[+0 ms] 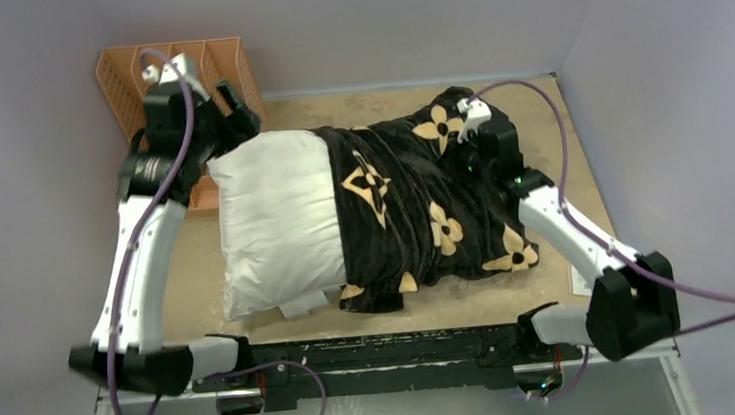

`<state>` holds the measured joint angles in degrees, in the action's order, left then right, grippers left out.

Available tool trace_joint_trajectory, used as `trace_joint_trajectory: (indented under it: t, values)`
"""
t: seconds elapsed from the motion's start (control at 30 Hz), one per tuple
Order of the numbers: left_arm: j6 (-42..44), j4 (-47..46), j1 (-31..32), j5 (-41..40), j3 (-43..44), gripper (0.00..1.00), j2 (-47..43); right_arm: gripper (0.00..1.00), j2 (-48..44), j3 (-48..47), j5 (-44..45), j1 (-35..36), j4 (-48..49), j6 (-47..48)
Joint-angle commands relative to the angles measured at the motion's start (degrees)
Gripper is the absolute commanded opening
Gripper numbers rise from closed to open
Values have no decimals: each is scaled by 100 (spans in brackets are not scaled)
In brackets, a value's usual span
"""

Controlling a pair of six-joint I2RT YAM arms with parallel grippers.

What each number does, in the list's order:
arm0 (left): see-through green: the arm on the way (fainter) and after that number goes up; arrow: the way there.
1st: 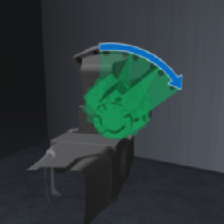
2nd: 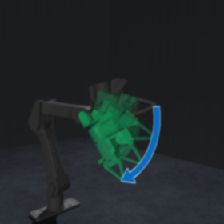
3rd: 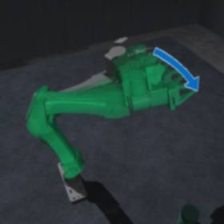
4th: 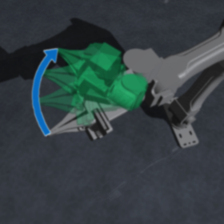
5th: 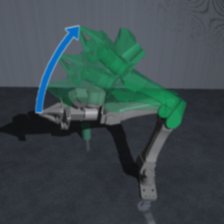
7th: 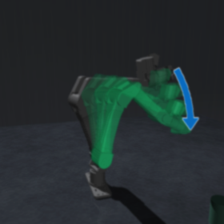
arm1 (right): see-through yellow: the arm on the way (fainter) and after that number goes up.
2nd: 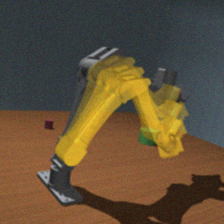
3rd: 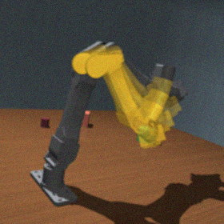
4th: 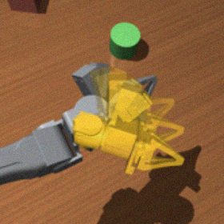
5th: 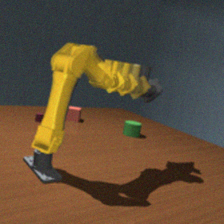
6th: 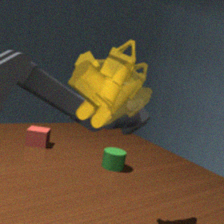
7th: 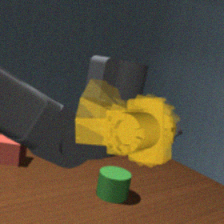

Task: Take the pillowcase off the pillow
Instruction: Remove the pillow from the pillowcase.

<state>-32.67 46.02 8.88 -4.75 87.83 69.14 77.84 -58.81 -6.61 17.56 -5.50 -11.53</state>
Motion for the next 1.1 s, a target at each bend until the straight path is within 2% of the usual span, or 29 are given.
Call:
trace_joint_trajectory:
  t: [0.0,0.1,0.17,0.23,0.3,0.37,0.47,0.53,0.6,0.67,0.73,0.8,0.83,0.9,0.93,1.03,1.07]
  values:
    - [405,-418,644,639,657,79,1612,14,-479,1596,-326,23,788,-28]
    - [501,20,1369,-436,573,80,2164,15,-634,1811,-285,18,716,-102]
    - [295,-193,1439,-679,-183,75,2090,16,-791,1852,-264,23,698,-197]
    - [147,-605,1441,-798,-1230,56,1732,23,-969,1720,-255,15,573,-403]
    - [104,-880,1441,-708,-1905,25,1474,33,-1078,1281,-298,17,194,-616]
    - [127,-1116,1468,-529,-2465,0,1229,48,-1058,602,-117,15,-259,-585]
    - [105,-1468,1533,-320,-3067,0,712,66,-695,-695,144,11,-1016,-383]
    - [86,-1712,1572,-149,-3383,0,290,72,-183,-1577,91,11,-1502,-232]
    - [130,-1842,1642,-110,-3581,0,-36,74,399,-2402,102,11,-1986,-173]
    - [139,-1847,1708,-84,-3680,0,-241,74,1004,-3186,-272,23,-2467,-1]
    - [138,-1922,1797,-20,-3801,0,-402,75,1541,-3565,-621,85,-2753,11]
    - [106,-2015,1887,-12,-3926,0,-546,76,2038,-3875,-542,332,-3115,244]
    - [80,-2049,1930,-2,-3997,0,-622,76,2270,-4020,-199,475,-3304,370]
    - [7,-2154,1990,20,-4126,0,-793,69,2670,-4264,669,643,-3622,538]
    - [-36,-2183,2008,12,-4187,0,-926,60,2818,-4373,1035,651,-3758,534]
    - [-82,-2165,2021,-24,-4336,0,-1144,26,2846,-4426,1963,526,-3600,618]
    - [-111,-2084,2021,-86,-4356,0,-1175,11,2717,-4423,2192,443,-3490,606]
